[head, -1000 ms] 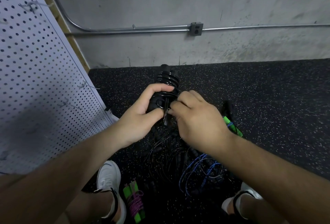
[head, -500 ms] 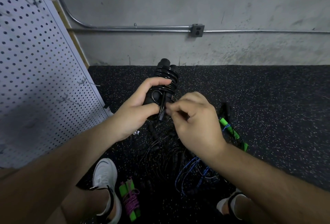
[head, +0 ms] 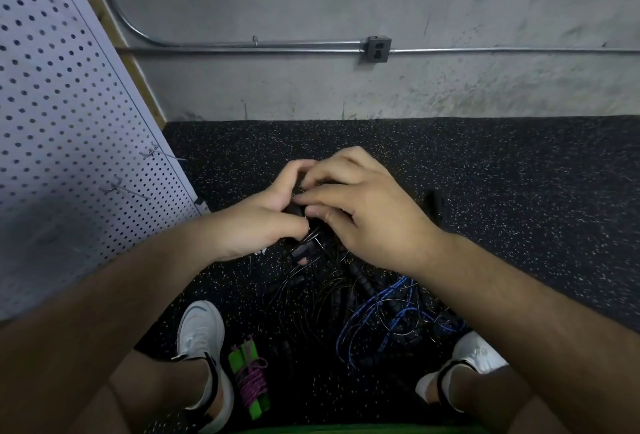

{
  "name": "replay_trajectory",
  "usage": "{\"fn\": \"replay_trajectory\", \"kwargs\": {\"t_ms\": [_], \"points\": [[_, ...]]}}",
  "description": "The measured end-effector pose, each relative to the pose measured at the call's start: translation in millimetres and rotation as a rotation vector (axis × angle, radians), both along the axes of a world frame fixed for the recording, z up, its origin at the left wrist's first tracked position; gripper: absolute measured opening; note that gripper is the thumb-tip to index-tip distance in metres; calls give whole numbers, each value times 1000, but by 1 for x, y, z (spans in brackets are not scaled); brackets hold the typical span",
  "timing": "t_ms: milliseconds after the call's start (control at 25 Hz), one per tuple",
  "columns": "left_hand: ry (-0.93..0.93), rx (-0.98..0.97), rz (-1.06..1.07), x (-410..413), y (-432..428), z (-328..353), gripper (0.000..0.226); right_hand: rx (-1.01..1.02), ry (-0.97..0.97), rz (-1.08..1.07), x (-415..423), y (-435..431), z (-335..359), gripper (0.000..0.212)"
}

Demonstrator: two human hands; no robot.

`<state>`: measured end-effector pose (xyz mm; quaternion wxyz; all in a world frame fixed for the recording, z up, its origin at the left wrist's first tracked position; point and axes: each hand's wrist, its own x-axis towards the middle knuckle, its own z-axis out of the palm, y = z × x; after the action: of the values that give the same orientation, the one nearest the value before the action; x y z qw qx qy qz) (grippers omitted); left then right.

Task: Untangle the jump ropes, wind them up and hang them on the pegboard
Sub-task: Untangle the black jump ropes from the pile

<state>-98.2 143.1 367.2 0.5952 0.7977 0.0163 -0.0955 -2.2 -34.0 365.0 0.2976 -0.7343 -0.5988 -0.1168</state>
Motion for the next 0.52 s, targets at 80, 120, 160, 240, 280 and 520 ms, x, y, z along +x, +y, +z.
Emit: {"fn": "replay_trajectory", "kwargs": {"t_ms": [80, 120, 160, 240, 280, 520], "points": [[65, -33, 34, 1, 0, -2, 76, -17, 21, 22, 2, 1, -1, 13], [75, -88, 64, 1, 0, -4, 72, -20, 21, 13, 3, 2, 0, 11], [59, -118, 106, 2, 0, -5, 65, -25, 12, -13, 5, 2, 1, 10], [-13, -72, 219, 3, -2, -7, 48, -42, 16, -102, 9, 2, 4, 10], [-46, -34, 282, 4, -4, -8, 40, -53, 30, -145, 11, 1, 4, 10], [-181, 230, 359, 8, -3, -13, 31, -139, 8, -219, 13, 0, -4, 13]]}}
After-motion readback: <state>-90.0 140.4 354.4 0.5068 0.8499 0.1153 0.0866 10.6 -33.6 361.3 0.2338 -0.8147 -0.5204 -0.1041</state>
